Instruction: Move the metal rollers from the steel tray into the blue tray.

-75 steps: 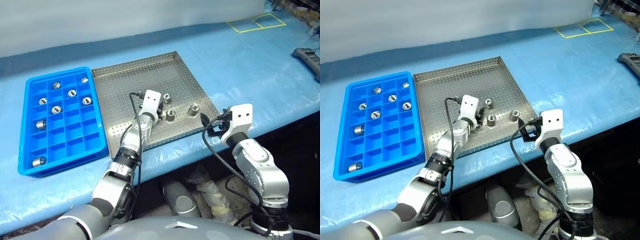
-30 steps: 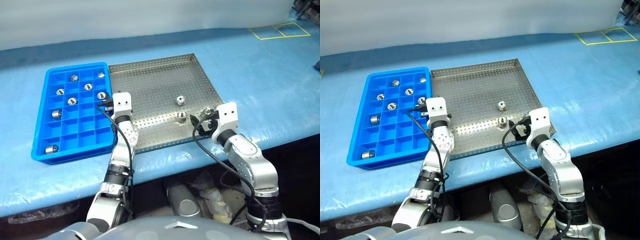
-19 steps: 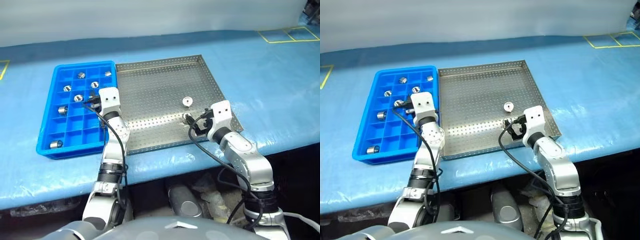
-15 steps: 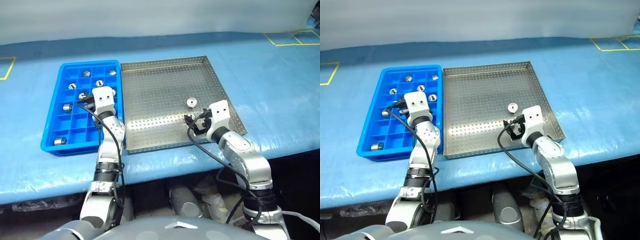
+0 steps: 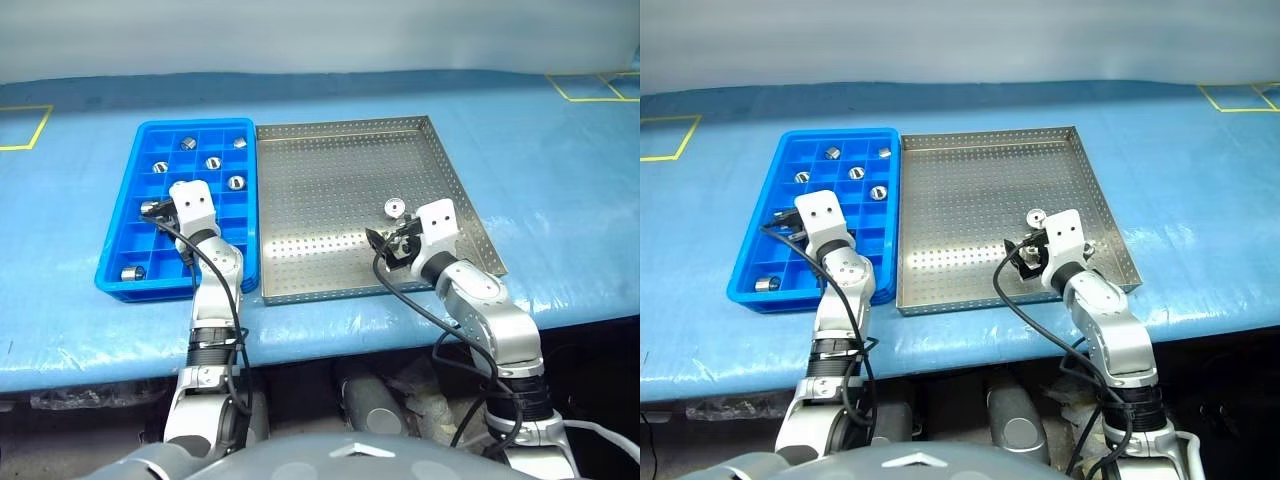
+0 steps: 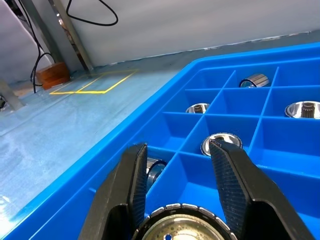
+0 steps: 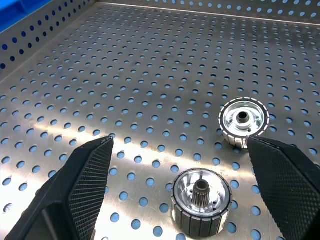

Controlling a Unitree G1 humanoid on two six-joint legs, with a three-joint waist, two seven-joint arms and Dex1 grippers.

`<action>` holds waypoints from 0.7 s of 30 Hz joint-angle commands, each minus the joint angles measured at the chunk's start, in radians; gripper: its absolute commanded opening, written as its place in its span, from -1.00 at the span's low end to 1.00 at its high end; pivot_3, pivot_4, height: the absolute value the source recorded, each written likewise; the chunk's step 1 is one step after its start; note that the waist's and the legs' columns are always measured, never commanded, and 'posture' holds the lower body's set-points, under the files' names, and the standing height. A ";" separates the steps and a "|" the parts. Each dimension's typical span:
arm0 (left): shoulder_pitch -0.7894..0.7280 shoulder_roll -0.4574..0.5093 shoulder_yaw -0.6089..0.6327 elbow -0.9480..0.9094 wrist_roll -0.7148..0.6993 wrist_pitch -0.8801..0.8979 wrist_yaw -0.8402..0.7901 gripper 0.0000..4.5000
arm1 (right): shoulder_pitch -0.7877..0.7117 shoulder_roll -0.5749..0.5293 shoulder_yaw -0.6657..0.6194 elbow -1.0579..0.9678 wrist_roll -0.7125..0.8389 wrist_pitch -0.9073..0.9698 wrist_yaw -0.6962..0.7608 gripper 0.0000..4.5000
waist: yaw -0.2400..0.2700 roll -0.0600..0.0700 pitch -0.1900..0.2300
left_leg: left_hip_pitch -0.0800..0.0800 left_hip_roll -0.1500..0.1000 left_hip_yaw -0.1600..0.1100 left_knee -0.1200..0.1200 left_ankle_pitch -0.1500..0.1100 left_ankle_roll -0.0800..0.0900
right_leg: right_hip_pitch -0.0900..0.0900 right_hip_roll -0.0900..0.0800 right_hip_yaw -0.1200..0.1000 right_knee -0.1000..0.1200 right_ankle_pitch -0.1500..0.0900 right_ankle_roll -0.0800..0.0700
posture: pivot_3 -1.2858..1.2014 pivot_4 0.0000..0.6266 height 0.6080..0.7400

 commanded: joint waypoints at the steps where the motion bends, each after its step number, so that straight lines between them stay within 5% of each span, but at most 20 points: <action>1: 0.001 0.002 0.024 -0.023 -0.003 0.009 0.033 -0.23 | -0.007 -0.002 -0.006 -0.015 -0.001 -0.017 0.001 1.00 | -0.001 0.000 0.000 | 0.000 0.000 0.000 0.000 0.000 0.000 | 0.000 0.000 0.000 0.000 0.000 0.000 | -0.04 -0.52 1.00; 15: -0.011 0.024 0.074 0.043 -0.041 0.038 0.062 -0.23 | 0.005 -0.005 -0.015 -0.029 -0.001 -0.016 -0.005 1.00 | -0.006 0.002 -0.002 | 0.001 0.000 0.000 0.001 0.000 0.000 | 0.002 0.000 0.000 0.001 0.000 0.000 | -0.06 -0.52 1.00; 21: -0.014 0.033 0.057 0.051 -0.075 0.009 -0.011 0.57 | 0.007 -0.005 -0.021 -0.031 0.000 -0.017 -0.008 1.00 | -0.008 0.006 -0.005 | 0.002 0.000 0.000 0.002 0.000 0.000 | 0.002 0.001 0.000 0.001 0.000 0.001 | -0.06 -0.52 1.00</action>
